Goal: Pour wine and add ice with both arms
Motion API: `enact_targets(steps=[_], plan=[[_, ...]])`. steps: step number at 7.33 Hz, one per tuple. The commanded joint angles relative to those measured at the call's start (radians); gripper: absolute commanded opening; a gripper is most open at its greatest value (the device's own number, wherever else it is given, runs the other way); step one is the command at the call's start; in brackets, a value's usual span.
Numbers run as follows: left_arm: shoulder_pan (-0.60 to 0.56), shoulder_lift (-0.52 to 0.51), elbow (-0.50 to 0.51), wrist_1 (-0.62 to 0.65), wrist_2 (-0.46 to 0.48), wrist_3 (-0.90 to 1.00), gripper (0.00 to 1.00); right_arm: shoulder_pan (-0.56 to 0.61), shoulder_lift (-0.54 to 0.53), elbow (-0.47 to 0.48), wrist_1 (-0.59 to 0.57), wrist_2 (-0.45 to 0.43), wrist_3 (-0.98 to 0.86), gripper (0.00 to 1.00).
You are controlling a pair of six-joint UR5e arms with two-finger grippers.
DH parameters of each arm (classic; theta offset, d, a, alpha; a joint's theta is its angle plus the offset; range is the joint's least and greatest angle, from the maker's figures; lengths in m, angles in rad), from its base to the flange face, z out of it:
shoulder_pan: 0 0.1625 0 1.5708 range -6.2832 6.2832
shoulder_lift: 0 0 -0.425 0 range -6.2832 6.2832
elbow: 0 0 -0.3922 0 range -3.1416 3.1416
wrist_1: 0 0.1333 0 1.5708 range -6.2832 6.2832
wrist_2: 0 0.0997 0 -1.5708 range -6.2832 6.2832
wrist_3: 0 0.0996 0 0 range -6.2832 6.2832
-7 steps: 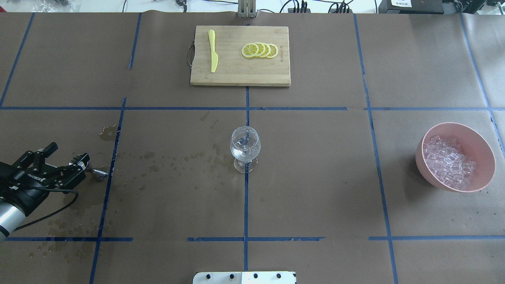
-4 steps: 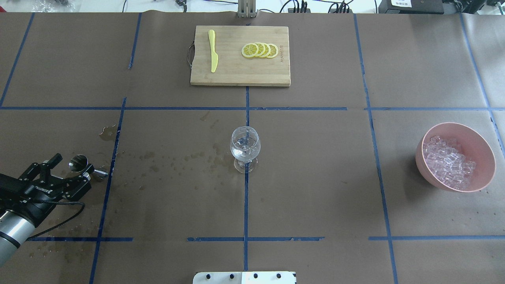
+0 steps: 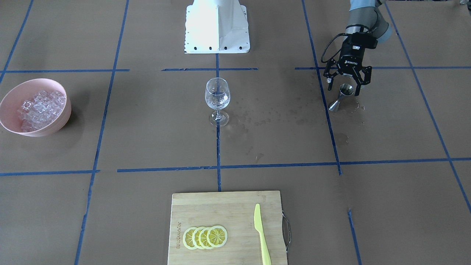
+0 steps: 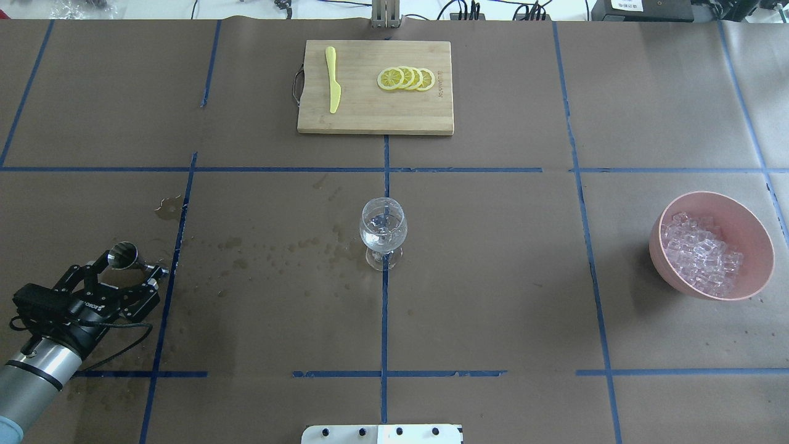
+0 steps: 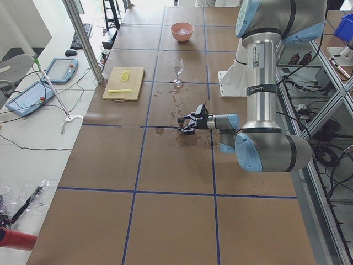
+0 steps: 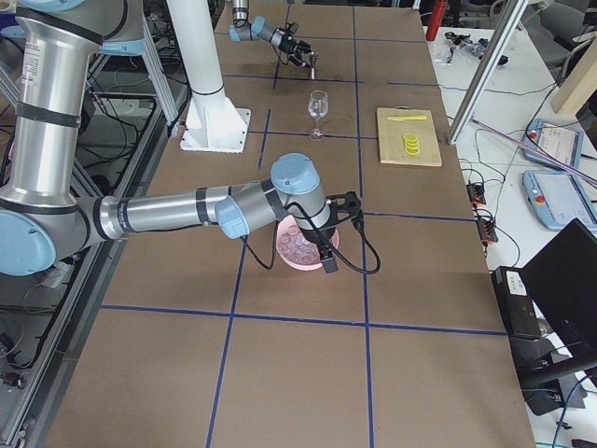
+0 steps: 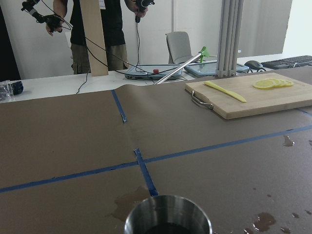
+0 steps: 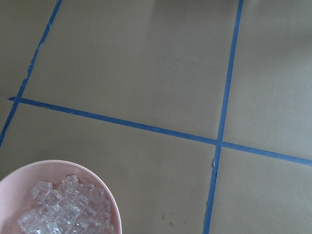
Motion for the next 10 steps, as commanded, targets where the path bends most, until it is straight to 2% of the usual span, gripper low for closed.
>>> enact_targets(steps=[1,2,3,5,7,10], plan=[[0.000,-0.035,0.057,0.000,0.001,-0.012,0.99,0.000,0.000,0.000,-0.001,0.000,0.001,1.00],[0.000,-0.059,0.077,0.000,0.001,-0.012,0.97,0.000,0.000,0.000,-0.001,0.000,-0.001,1.00],[0.000,-0.061,0.074,0.000,-0.001,-0.012,0.92,0.000,0.000,0.000,-0.001,-0.002,-0.001,1.00],[-0.001,-0.059,0.071,-0.006,-0.002,-0.015,0.68,0.000,0.000,-0.002,-0.001,-0.002,-0.001,1.00],[-0.001,-0.056,0.087,-0.066,-0.002,-0.015,0.53,0.000,0.000,0.000,-0.001,-0.002,-0.001,1.00],[-0.003,-0.047,0.097,-0.085,-0.002,-0.013,0.54,0.000,0.000,0.000,-0.001,-0.002,-0.001,1.00]])
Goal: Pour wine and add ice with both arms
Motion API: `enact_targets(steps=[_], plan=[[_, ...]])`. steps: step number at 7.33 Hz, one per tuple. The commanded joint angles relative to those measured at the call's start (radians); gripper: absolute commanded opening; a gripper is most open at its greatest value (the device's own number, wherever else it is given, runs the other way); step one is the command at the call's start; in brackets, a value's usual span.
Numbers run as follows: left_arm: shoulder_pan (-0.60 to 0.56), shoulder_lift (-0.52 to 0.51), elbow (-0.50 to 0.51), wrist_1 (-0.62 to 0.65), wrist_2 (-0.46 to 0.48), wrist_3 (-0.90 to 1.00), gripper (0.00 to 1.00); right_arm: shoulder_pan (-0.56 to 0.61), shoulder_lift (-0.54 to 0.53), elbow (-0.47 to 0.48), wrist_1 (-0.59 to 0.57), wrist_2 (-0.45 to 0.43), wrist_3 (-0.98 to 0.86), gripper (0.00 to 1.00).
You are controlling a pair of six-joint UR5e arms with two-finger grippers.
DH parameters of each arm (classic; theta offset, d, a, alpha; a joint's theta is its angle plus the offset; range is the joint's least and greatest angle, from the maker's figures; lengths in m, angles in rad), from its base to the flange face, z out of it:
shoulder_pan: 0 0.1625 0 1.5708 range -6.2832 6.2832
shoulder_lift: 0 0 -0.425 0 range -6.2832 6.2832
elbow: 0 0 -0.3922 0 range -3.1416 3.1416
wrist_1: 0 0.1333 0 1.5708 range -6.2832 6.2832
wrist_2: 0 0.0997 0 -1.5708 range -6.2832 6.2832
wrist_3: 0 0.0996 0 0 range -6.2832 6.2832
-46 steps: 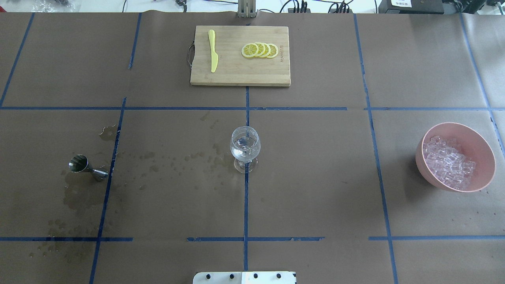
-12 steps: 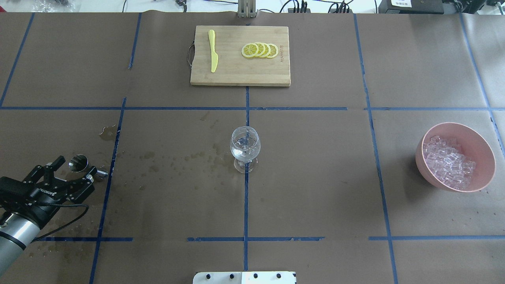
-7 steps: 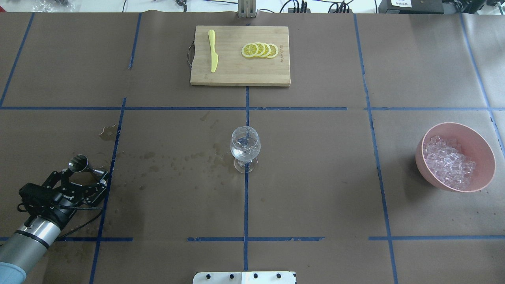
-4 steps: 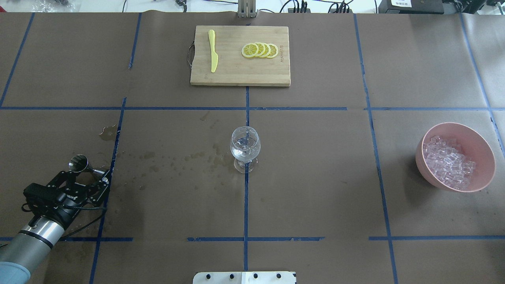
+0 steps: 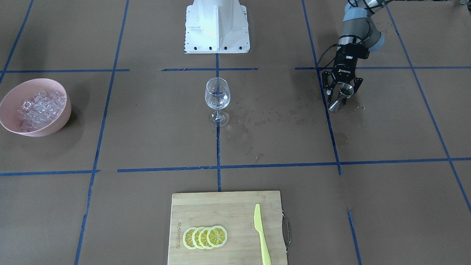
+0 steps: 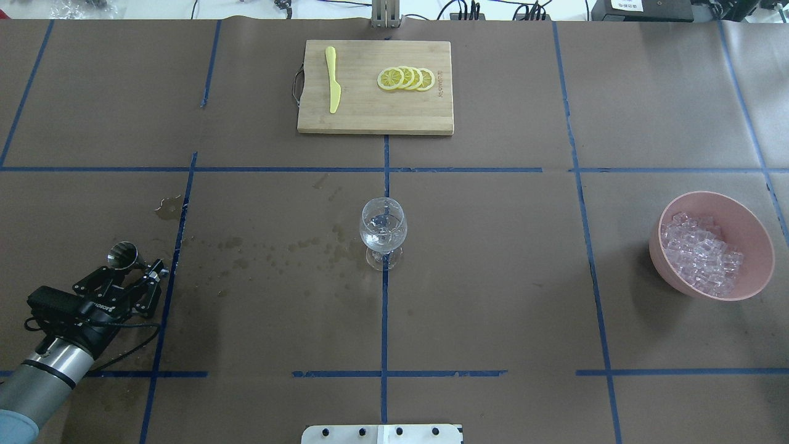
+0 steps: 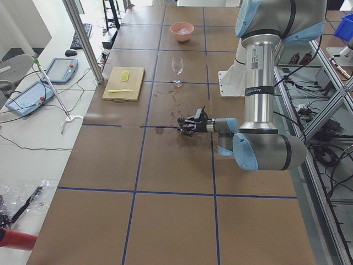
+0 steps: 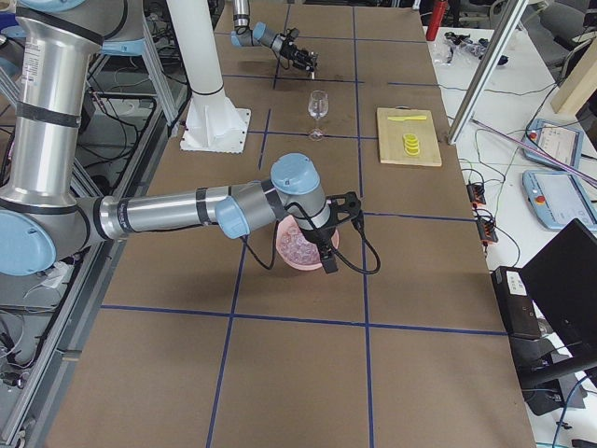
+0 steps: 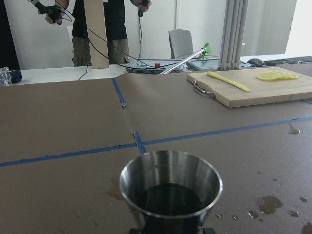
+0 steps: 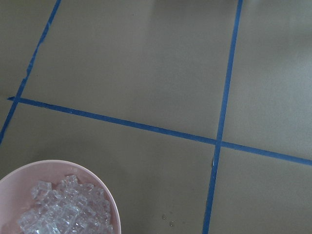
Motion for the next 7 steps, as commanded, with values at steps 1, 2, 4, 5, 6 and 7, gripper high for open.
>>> enact_targets(steps=[1,2,4,5,6,7], plan=[[0.000,0.003,0.002,-0.005,0.000,0.001,0.53,0.000,0.000,0.000,0.001,0.000,0.000,1.00],[0.001,0.002,0.001,-0.005,0.000,0.001,0.53,0.000,0.000,0.000,0.001,0.000,0.000,1.00],[0.001,0.000,-0.001,-0.005,0.000,0.001,0.53,0.000,0.000,-0.001,0.001,0.000,-0.002,1.00],[0.001,0.000,-0.001,-0.005,0.000,0.001,0.53,0.000,0.000,-0.003,0.001,0.000,-0.002,1.00],[0.001,0.000,-0.001,-0.005,0.002,-0.001,0.32,0.000,0.000,-0.001,0.001,0.000,-0.002,1.00],[0.000,0.000,-0.001,-0.008,0.002,0.001,0.05,0.000,0.000,-0.001,0.001,0.000,-0.002,1.00]])
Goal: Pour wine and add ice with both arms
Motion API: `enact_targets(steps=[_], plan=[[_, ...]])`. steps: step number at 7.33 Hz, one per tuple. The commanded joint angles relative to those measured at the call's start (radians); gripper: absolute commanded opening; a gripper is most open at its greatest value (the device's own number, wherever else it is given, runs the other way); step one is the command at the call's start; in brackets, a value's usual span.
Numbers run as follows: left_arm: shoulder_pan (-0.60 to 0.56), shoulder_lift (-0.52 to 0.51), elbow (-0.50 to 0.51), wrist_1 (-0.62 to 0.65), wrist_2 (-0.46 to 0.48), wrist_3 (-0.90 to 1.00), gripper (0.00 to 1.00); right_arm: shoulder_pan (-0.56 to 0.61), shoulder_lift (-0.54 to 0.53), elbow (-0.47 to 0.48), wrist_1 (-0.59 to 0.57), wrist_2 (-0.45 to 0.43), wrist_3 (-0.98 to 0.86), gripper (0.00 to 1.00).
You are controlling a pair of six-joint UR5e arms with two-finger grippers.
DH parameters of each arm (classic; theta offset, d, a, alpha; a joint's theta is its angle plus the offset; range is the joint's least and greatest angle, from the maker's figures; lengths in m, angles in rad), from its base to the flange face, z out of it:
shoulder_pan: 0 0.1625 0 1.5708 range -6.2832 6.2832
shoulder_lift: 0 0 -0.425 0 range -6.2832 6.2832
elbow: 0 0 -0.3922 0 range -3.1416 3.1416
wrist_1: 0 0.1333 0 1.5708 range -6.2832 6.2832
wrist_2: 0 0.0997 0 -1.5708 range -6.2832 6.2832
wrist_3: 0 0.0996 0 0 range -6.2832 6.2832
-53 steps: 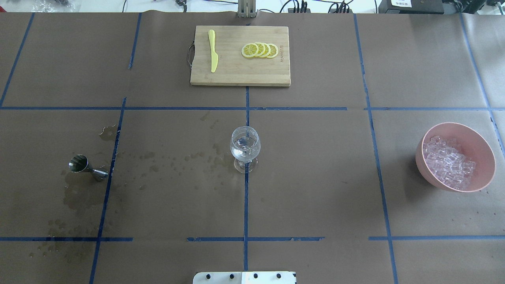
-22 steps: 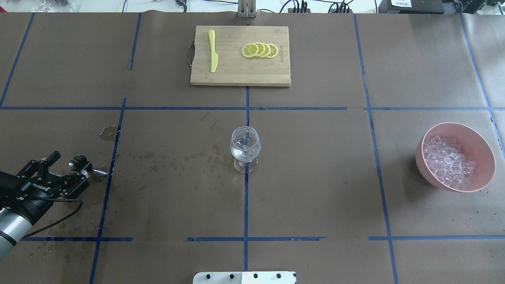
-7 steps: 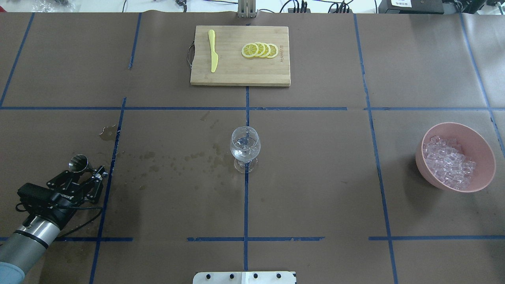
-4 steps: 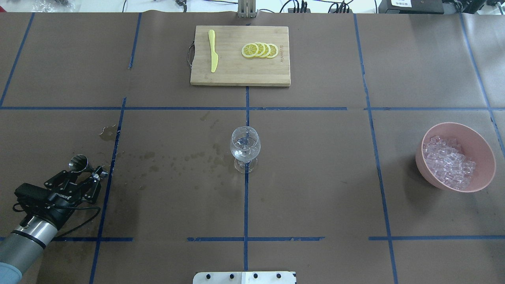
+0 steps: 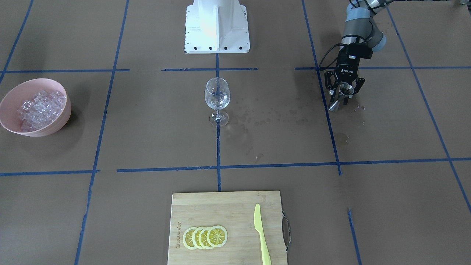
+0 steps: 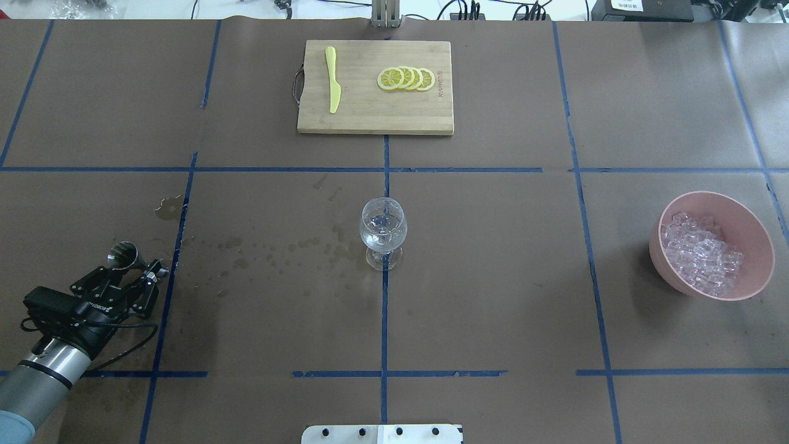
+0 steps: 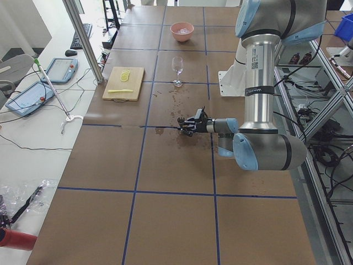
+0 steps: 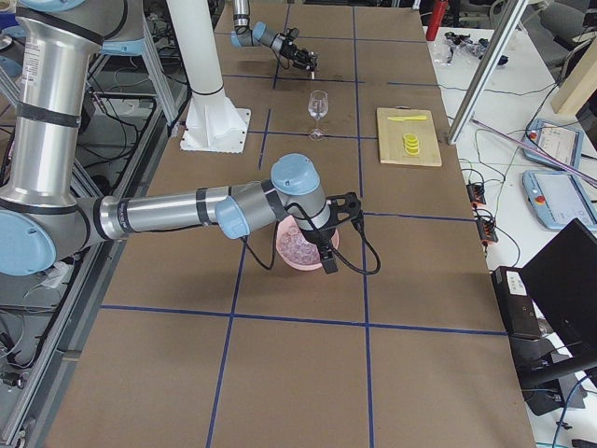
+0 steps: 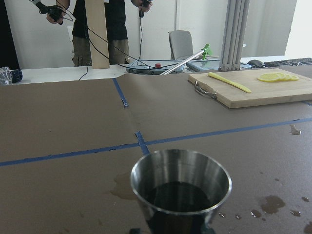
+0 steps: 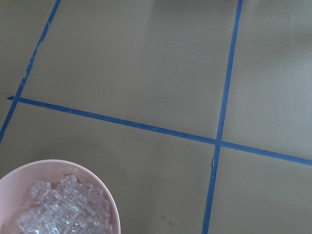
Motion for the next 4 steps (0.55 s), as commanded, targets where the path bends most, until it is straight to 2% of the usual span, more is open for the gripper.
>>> enact_targets(steps=[1,4], plan=[[-0.001,0.001,0.000,-0.004,0.001,0.001,0.00,0.000,0.000,-0.001,0.000,0.000,0.000,1.00],[-0.006,0.009,-0.018,-0.030,0.001,0.017,0.00,0.000,0.000,0.000,-0.002,0.000,0.000,1.00]])
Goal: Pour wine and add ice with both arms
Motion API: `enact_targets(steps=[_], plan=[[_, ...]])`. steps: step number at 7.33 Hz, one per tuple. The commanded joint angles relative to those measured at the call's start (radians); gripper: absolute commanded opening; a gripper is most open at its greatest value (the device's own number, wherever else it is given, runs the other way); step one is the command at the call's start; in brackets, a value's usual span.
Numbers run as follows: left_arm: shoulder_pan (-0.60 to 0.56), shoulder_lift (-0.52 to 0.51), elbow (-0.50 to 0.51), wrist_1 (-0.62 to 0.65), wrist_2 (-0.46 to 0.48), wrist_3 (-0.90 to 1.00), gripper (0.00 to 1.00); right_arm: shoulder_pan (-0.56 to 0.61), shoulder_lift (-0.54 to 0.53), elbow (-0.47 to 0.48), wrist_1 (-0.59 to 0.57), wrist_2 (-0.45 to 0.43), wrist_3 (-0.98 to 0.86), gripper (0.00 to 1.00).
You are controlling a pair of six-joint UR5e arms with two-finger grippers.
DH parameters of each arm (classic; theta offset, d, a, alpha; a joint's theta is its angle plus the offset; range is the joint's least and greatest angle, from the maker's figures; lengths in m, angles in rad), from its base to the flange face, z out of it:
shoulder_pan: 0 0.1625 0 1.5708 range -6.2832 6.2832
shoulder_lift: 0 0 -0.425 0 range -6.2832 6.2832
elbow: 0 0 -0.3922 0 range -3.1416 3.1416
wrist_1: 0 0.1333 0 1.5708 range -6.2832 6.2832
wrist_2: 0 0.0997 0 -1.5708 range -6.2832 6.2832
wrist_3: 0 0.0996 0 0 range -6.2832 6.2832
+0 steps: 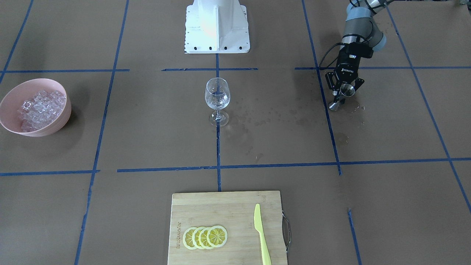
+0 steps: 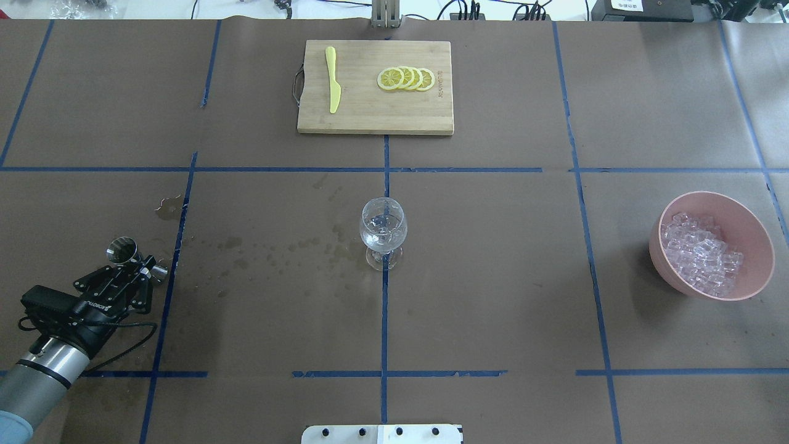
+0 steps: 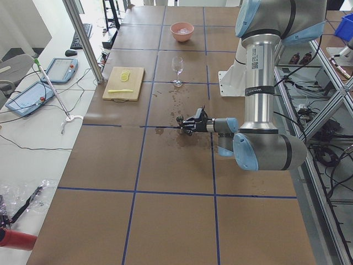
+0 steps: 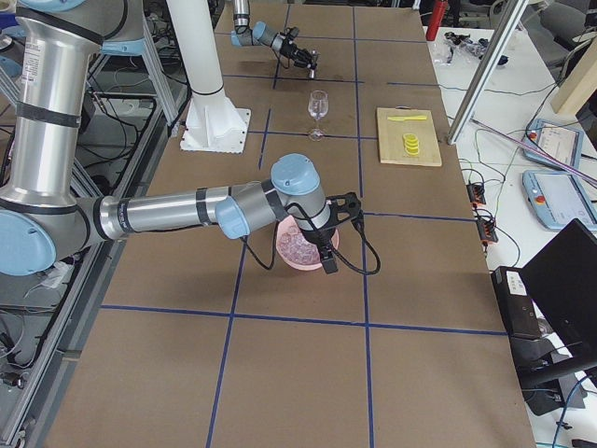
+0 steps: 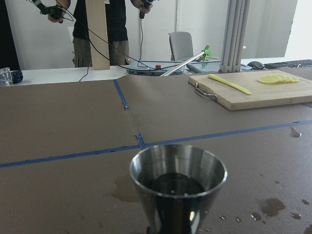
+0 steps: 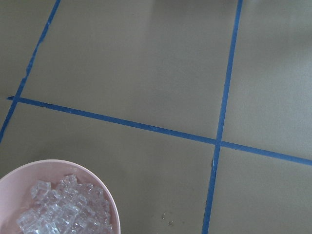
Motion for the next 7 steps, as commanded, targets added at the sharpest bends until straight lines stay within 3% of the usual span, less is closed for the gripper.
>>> enact_targets(steps=[1,4,5,7], plan=[[-0.003,0.006,-0.008,-0.053,0.000,0.052,0.00,0.000,0.000,0.000,0.000,0.000,0.000,1.00],[-0.041,-0.039,-0.043,-0.217,-0.011,0.468,0.00,0.000,0.000,-0.001,0.000,0.000,0.000,1.00],[-0.061,-0.143,-0.051,-0.207,-0.010,0.484,0.00,0.000,0.000,-0.001,0.000,0.000,0.000,1.00],[-0.078,-0.225,-0.054,-0.135,-0.010,0.486,0.00,0.000,0.000,-0.003,0.000,0.000,-0.002,1.00]])
